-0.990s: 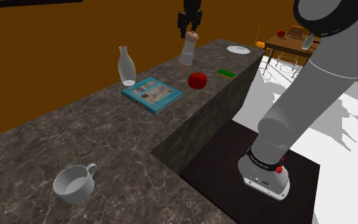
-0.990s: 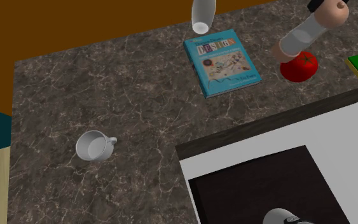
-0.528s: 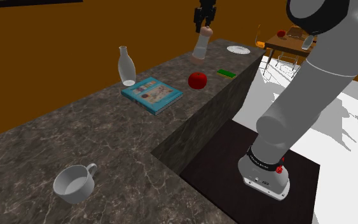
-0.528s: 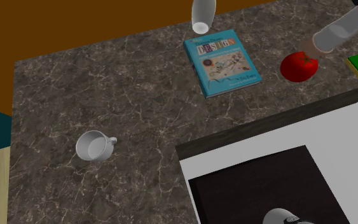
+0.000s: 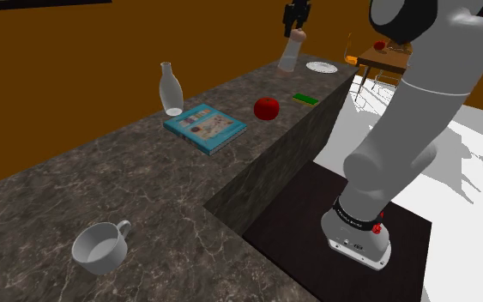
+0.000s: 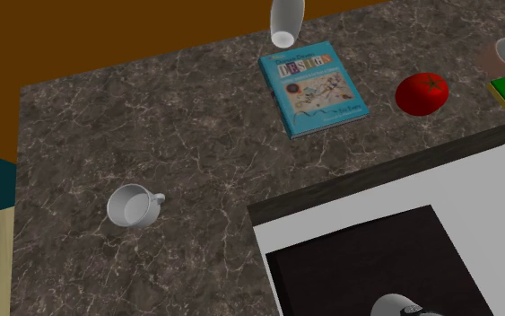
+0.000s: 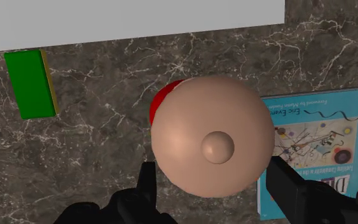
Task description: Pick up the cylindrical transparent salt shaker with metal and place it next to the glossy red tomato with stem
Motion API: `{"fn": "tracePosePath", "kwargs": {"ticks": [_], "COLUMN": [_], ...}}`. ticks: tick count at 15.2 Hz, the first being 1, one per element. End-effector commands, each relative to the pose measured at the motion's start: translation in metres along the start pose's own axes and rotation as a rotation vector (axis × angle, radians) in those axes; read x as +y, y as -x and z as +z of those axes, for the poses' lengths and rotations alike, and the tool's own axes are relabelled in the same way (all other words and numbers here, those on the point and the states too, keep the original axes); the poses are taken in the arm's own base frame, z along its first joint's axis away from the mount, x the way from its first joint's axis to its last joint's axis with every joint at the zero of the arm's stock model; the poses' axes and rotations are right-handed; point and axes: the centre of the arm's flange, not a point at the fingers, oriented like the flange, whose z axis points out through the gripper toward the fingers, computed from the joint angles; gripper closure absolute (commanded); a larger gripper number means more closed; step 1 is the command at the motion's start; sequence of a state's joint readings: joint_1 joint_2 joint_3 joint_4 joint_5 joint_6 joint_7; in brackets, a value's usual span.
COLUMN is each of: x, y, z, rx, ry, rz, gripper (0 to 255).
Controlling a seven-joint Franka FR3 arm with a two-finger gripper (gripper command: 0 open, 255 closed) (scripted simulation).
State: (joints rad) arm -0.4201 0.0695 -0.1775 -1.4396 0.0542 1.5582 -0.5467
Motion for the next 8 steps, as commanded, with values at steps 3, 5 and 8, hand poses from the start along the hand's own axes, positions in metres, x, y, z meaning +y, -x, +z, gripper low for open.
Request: {"fn": "tracePosePath", "kwargs": {"ticks": [3,5,8], "x": [0.052,0.078,0.114], "y": [0.011,0.016,0.023], "z": [-0.006,-0.010,-0.015], "rx": [0.000,0.000,0.000], "ry": [0.000,0.000,0.000], "rz": [-0.001,-0.001,-0.001], "gripper": [255,255,255]}}
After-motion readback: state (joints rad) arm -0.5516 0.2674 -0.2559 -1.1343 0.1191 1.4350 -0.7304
